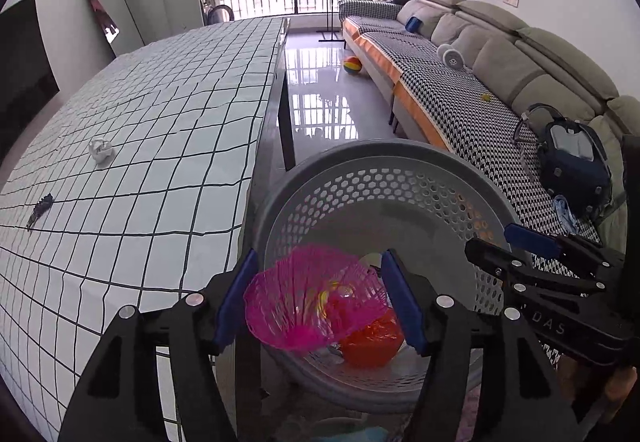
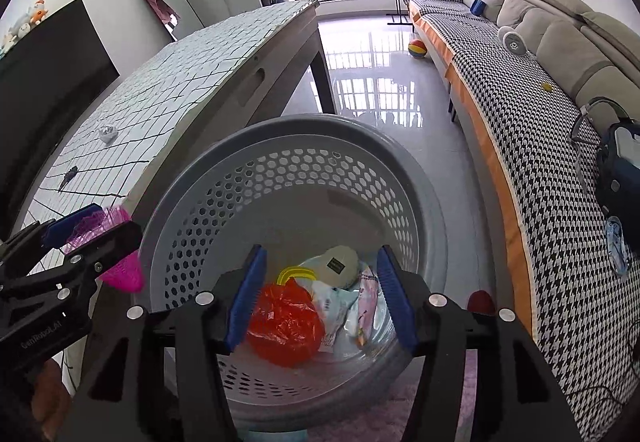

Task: Collect trash
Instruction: 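Open the left tool to drop the pink mesh cone into the basket, then open the right tool to drop the white round lid into the basket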

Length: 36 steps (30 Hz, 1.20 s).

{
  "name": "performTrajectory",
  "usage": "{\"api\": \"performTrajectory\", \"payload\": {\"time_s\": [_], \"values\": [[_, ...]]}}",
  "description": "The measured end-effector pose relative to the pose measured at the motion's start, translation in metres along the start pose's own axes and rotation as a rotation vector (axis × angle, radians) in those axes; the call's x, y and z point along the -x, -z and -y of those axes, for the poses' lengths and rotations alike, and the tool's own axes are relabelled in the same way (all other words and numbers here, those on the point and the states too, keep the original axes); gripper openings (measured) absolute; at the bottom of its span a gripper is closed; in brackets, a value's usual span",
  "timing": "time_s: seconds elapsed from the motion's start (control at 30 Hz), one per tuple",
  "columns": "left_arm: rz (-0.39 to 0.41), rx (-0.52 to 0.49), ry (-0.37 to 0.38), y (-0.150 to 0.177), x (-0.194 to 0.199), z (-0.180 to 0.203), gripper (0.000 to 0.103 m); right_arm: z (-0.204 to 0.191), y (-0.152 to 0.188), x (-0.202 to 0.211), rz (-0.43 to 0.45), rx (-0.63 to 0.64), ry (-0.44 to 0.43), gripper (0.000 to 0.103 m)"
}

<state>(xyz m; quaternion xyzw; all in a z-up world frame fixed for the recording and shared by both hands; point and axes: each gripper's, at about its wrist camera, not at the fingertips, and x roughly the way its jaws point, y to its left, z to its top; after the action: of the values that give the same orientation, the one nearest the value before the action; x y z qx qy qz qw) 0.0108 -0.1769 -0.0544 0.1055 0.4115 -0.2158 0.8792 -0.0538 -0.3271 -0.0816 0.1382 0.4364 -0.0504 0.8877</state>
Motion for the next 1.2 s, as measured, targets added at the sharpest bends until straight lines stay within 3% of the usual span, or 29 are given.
{"api": "performTrajectory", "payload": {"time_s": [0.4, 0.9, 1.2], "values": [[0.010, 0.021, -0.005, 0.003, 0.005, -0.006, 0.075, -0.003, 0.001, 0.003, 0.001, -0.004, 0.003, 0.056], [0.042, 0.067, -0.029, 0.006, 0.019, -0.024, 0.085, -0.014, 0.003, 0.014, 0.026, 0.008, 0.008, 0.067], [0.070, 0.126, -0.057, 0.011, 0.036, -0.054, 0.090, -0.035, 0.001, 0.018, 0.043, 0.025, -0.019, 0.073]]}}
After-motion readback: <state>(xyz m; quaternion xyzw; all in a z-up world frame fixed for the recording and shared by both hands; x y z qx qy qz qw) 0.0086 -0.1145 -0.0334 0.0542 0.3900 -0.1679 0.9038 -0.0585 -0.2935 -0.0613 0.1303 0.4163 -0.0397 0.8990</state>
